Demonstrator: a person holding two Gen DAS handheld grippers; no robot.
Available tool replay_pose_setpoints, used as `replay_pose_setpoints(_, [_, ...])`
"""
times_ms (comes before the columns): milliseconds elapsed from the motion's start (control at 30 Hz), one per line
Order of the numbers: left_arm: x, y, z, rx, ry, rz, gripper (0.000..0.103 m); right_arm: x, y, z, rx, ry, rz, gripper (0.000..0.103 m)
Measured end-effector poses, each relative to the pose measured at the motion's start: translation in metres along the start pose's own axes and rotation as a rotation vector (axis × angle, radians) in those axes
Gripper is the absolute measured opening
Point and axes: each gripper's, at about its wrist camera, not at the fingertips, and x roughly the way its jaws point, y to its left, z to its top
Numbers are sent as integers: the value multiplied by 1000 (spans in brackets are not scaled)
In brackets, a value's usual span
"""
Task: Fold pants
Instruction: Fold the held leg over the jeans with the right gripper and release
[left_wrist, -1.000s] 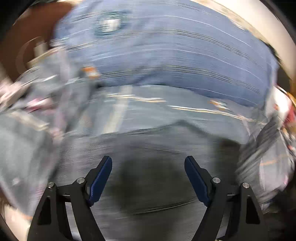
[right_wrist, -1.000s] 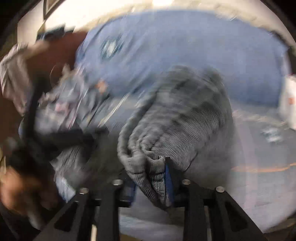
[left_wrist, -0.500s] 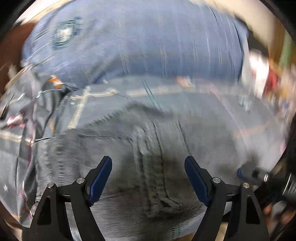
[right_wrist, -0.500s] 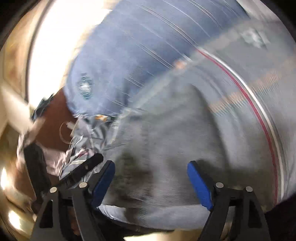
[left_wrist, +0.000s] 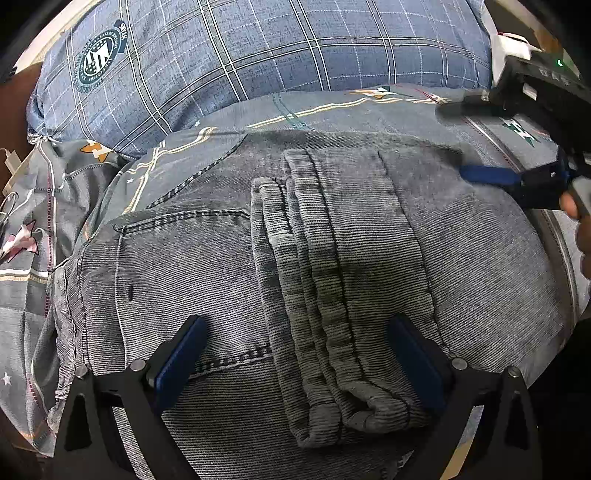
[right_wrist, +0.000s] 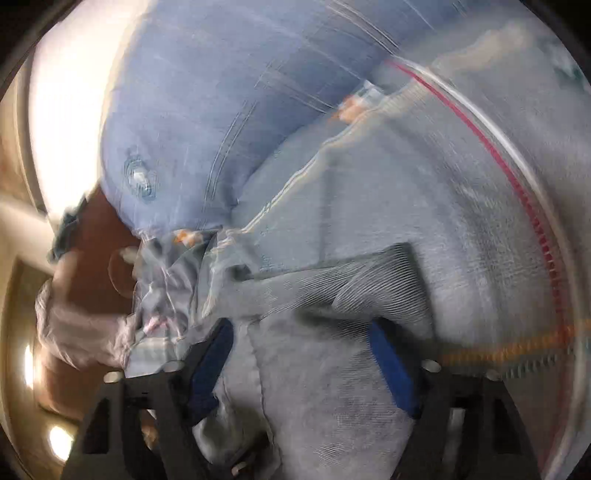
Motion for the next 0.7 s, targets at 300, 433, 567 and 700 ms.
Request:
replay_pose_setpoints(300, [1,3,-1,-20,-17,-4,103,-27,0,-69,-91,55,-86,90])
replay_pose_setpoints(433, [0,2,1,-13,-8,7,103,-51,8,-76,-119,-29,-22,88])
replay_pose_setpoints(567, [-8,11,5,-63,11,-7,103,-67,14,-86,-197,-65,30,89])
replay_pose_setpoints(700, [-33,26,1,-143,-70,10,103,-61,-11,-88,-98,-48,5,91])
